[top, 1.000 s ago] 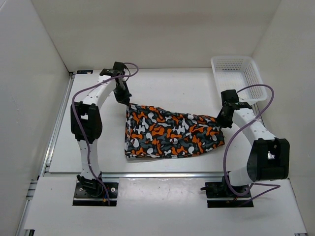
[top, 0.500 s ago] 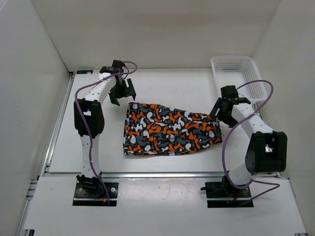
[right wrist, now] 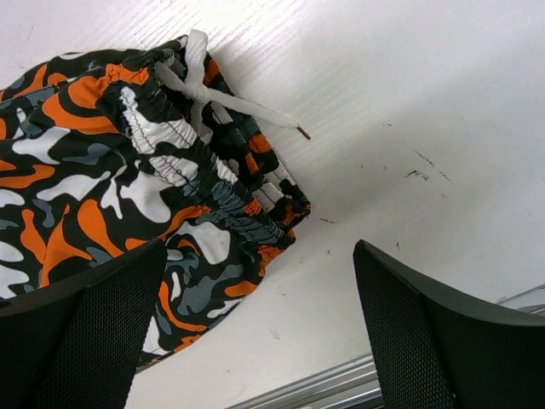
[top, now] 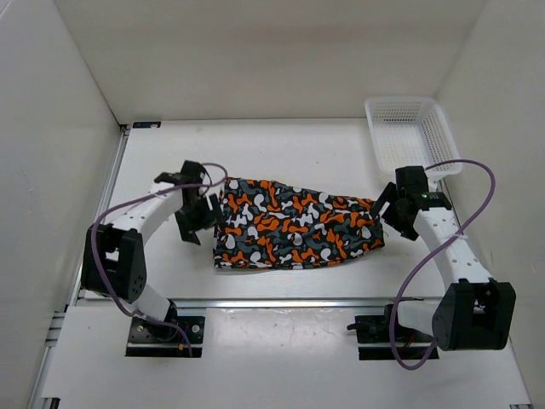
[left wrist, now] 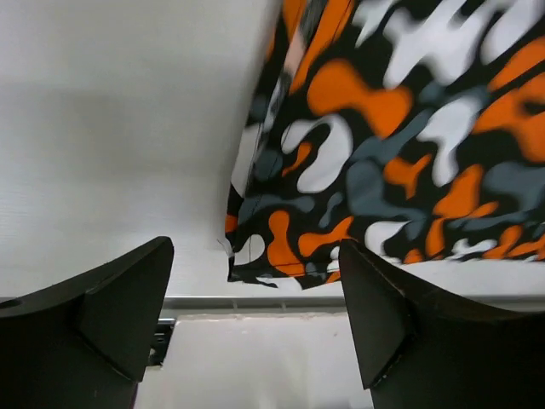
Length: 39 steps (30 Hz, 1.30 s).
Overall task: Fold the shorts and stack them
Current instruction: Fold the shorts
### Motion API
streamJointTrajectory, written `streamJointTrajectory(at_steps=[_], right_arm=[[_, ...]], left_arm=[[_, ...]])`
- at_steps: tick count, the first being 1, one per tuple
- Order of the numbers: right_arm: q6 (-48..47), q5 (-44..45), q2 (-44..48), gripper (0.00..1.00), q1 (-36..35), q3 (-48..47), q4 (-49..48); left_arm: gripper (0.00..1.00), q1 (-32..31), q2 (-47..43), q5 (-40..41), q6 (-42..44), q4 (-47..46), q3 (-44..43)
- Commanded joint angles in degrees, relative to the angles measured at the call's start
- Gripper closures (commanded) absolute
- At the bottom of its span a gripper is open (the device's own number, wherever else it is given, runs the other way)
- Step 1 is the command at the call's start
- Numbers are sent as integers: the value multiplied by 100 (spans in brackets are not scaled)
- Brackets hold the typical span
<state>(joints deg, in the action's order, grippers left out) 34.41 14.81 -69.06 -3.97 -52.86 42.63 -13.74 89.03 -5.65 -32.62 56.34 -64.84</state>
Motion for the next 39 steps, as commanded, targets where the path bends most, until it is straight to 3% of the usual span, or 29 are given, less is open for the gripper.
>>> streamJointTrajectory(at_steps=[1,6,11,12,15,19,24,33,39], right_arm=[[4,-66,164,6,80,-49,114],[4,-118,164,6,80,-102,114],[65,-110,217,5,80,-40,236],[65,-110,217,5,141,-40,237],[-4,-110,217,5,203,-40,290],[-206,-338,217,5,318,-40,290],[-505,-1467,-28,4,318,108,-69],[-840,-3403,-468,8,318,952,-1054],[-691,-3257,-695,8,318,1357,-1556]], left_arm=[[10,-391,-220,-648,-332,-579,786],[17,-717,113,-412,-412,-791,1026],[39,-718,1262,-200,-166,-1002,772],[55,-718,1431,-200,-166,-1054,719],[90,-718,1635,-200,-43,-1055,639],[90,-166,933,2,-253,-984,665],[90,547,10,310,-333,-642,850],[90,398,78,301,-385,-589,973],[90,398,193,301,-385,-589,859]])
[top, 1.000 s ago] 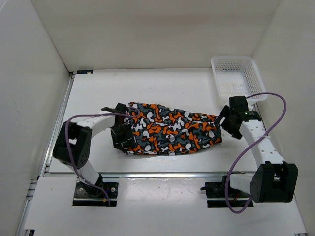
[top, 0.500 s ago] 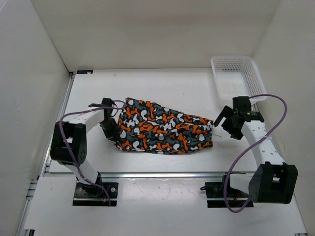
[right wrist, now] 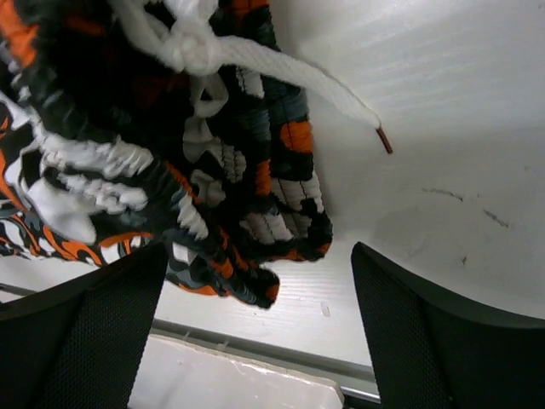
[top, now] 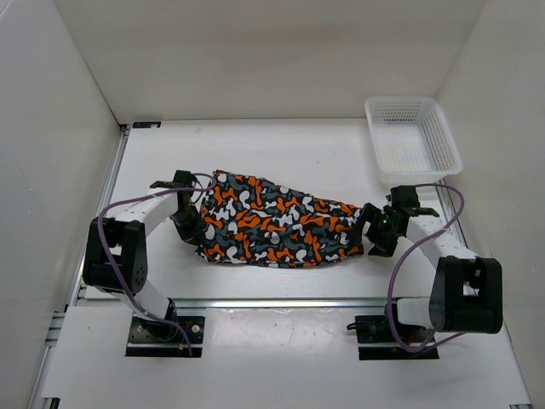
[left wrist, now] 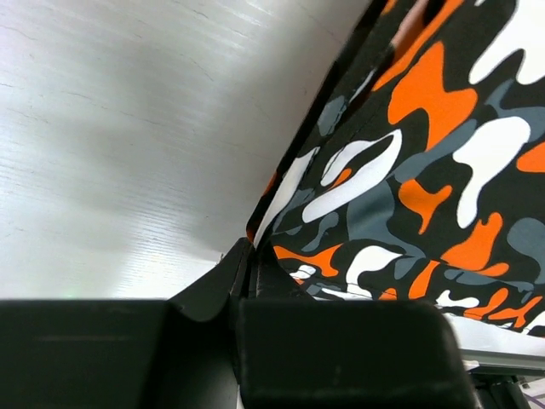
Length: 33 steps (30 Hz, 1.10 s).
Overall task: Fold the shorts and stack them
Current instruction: Fold the shorts
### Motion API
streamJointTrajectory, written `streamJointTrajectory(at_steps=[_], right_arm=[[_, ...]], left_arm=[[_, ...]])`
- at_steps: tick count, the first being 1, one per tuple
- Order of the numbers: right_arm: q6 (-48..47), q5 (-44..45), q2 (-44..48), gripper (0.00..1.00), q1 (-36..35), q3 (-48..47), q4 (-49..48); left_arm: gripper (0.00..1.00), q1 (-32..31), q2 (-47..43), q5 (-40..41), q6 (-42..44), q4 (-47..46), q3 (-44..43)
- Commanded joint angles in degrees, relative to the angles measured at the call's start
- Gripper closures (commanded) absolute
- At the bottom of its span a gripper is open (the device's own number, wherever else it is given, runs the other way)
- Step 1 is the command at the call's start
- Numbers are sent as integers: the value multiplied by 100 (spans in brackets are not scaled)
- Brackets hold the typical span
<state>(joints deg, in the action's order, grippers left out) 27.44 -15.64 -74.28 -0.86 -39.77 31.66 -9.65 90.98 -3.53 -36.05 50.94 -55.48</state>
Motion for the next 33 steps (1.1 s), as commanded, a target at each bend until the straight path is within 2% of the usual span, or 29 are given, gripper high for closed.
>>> streamJointTrajectory(at_steps=[1,4,9,12,13,16,19,27,28,29,30,31,33], right_arm=[[111,-46,-261,9,7,48,-459],[516,447,-447,16,7,101,-537],[903,430,-719,32,7,233,-845],[956,430,-719,57,7,233,-907],[956,430,-719,73,7,233,-907],[956,728,-588,100,7,180,-723],[904,1281,-360,100,7,-127,-293],[297,2600,124,100,7,-1357,937],[201,2679,124,100,7,-1462,991],[131,2732,124,100,7,-1559,991],[60,2733,124,100,-45,-1734,1043],[-36,2916,124,100,-45,-1823,1122],[-90,3031,124,100,-116,-2086,1236]], left_arm=[[90,-11,-1,89,-42,-49,-77],[90,-11,-1,142,-42,-49,-77],[90,-11,51,142,-42,-49,-129],[90,-11,51,142,-42,-49,-129],[90,-11,51,142,-42,-49,-129],[90,-63,51,90,-42,-49,-129],[90,-134,51,37,-42,-49,-129],[90,-1309,-334,-385,-710,-49,46],[83,-1372,-335,-464,-710,-49,46],[70,-1373,-335,-464,-710,3,46],[38,-1373,-335,-464,-649,4,-84],[22,-1373,-335,-290,-649,152,-155],[2,-1373,-335,-87,-588,311,-322]])
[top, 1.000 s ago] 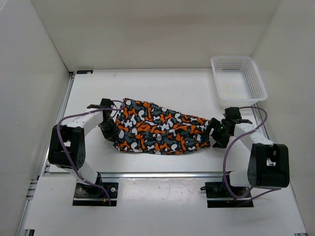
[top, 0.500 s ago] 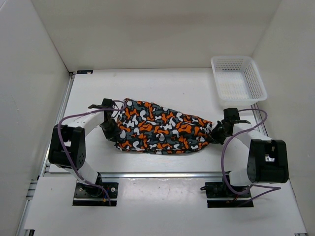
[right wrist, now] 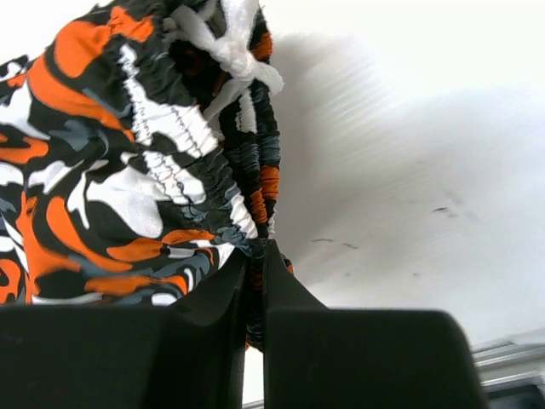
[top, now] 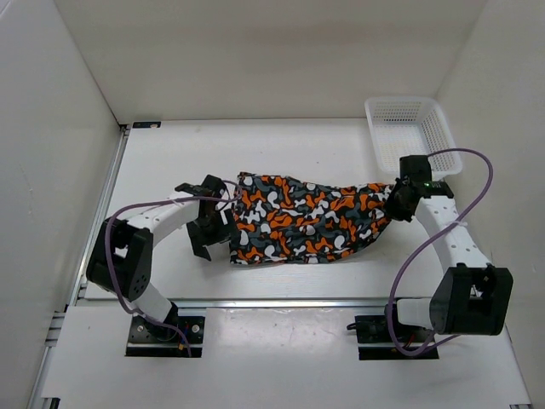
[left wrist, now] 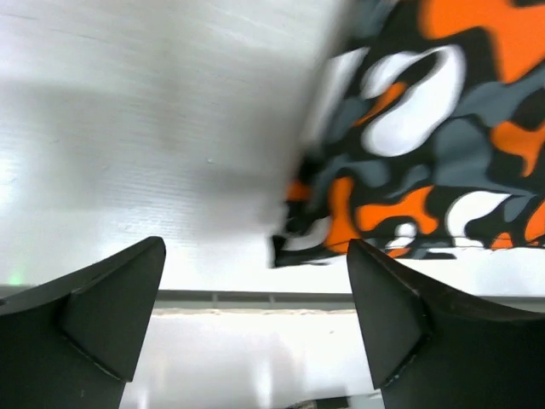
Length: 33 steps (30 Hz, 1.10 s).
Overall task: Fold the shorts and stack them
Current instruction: Fold the shorts
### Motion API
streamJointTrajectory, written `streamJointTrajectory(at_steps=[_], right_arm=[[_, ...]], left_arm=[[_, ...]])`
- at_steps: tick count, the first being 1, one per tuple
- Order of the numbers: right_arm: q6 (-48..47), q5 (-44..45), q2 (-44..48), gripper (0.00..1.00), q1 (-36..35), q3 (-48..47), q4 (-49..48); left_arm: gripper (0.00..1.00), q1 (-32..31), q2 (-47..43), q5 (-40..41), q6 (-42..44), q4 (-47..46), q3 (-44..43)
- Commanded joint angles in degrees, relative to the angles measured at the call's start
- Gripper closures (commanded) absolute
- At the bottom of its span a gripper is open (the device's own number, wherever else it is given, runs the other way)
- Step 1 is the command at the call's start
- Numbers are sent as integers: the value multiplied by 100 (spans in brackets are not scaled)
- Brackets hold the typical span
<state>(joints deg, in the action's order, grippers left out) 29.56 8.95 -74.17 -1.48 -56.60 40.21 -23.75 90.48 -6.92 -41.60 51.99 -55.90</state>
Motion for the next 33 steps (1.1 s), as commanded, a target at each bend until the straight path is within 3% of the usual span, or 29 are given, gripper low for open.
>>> streamJointTrajectory(at_steps=[1,4,7,8,9,10,19,29,33], right_arm=[[-302,660,113,100,-194,-483,383],[-442,897,-9,100,-457,-659,514],[-442,1143,-132,100,-695,-791,515],[-442,1214,-133,100,-757,-904,584],[-442,1284,-194,100,-810,-966,585],[-503,1346,-264,100,-941,-1028,646],[-557,1838,-800,100,-2084,-2143,997],[-504,2225,-2661,100,-4279,-4779,1701],[-451,2225,-3497,100,-4800,-5799,1911]], left_arm=[[0,37,-285,331,38,276,-464],[3,291,-93,515,187,338,-824],[39,458,485,586,302,136,-1307],[53,459,689,586,363,67,-1440],[76,459,891,586,364,66,-1581],[88,459,1102,586,364,14,-1860],[90,459,2597,350,557,-39,-2926],[90,459,2659,112,557,-206,-2742],[90,511,2607,112,557,-259,-2620]])
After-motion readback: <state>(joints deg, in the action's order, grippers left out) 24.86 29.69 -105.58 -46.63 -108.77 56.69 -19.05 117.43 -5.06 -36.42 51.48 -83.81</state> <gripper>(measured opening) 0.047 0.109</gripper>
